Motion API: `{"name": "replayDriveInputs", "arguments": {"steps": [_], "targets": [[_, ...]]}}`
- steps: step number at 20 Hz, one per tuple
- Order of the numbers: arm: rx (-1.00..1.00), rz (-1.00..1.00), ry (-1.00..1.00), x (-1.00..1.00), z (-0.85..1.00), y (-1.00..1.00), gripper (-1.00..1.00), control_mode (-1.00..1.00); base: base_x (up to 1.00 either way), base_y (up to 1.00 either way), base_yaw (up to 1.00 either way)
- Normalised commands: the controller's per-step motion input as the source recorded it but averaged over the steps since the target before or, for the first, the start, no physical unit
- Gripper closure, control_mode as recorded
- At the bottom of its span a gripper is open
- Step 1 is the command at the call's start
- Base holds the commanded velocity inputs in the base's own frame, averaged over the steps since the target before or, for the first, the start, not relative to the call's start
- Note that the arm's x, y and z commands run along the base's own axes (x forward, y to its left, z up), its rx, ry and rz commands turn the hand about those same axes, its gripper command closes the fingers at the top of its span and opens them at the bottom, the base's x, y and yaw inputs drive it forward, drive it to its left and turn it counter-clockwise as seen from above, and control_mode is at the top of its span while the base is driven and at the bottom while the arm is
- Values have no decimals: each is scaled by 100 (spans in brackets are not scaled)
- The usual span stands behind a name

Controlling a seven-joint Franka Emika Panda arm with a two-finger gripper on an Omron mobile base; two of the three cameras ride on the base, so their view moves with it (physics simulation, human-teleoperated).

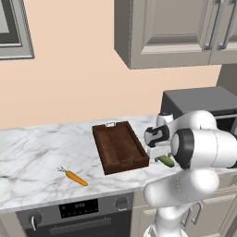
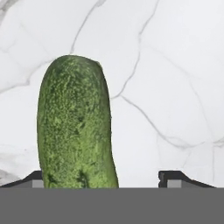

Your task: Place the two vegetables and bowl onto the tray for setting up a vegetable dip station.

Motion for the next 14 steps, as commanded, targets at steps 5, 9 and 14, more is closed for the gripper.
{"name": "replayDriveInputs", "arguments": {"steps": [5, 9, 14], "targets": [[0, 0, 0, 0, 0, 0, 100, -100, 0, 0, 0], [0, 0, 0, 0, 1, 0, 100, -100, 0, 0, 0], [0, 0, 0, 0, 27, -5, 100, -100, 0, 0, 0]]}}
